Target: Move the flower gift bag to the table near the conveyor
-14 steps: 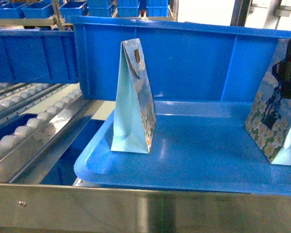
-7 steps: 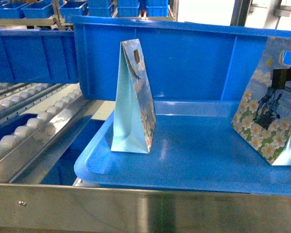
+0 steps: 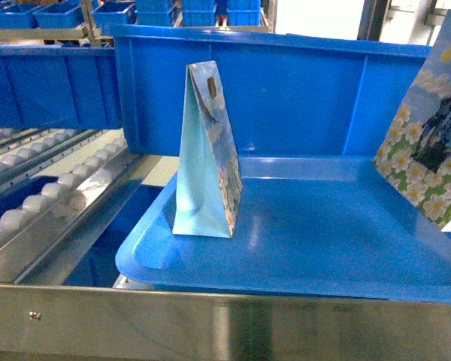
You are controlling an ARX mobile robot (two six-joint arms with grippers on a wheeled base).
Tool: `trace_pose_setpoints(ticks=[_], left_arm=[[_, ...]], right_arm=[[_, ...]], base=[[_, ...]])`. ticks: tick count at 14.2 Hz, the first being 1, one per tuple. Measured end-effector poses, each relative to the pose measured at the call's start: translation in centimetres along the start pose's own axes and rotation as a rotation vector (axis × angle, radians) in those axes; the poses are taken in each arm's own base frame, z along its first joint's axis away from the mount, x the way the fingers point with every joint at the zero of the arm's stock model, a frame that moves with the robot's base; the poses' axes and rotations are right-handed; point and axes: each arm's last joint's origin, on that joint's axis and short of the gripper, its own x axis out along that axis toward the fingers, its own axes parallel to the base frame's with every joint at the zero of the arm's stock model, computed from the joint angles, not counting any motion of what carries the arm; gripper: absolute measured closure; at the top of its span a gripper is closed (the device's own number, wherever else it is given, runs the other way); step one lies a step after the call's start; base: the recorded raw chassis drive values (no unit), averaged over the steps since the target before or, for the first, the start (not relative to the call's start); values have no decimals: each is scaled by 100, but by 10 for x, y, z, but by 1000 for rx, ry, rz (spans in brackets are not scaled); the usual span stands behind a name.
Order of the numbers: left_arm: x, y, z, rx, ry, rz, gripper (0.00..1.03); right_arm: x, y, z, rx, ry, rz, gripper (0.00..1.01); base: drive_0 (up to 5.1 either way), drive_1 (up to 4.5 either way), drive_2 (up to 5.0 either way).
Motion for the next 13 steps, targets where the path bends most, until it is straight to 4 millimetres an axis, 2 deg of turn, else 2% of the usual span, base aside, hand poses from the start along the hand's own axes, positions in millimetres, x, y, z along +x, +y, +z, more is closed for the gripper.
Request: trace_pose_setpoints(ticks=[3,5,10,11,13], left_arm=[[0,0,0,0,0,0,5],[0,0,0,0,0,0,5],[0,0,0,0,0,0,5],[0,0,0,0,0,0,5],[0,0,0,0,0,0,5]], right_arm=[[-25,-10,21,18,-106,-17,99],[-45,-15,25,24,-161,-9,99],[-102,-25,10,19,-211,-31,99],[-109,-26,6,23,-232,-39,99],[-113,-26,3,25,-250,-46,99]], base=[[0,0,0],[0,0,0],[0,0,0],[0,0,0],[0,0,0]])
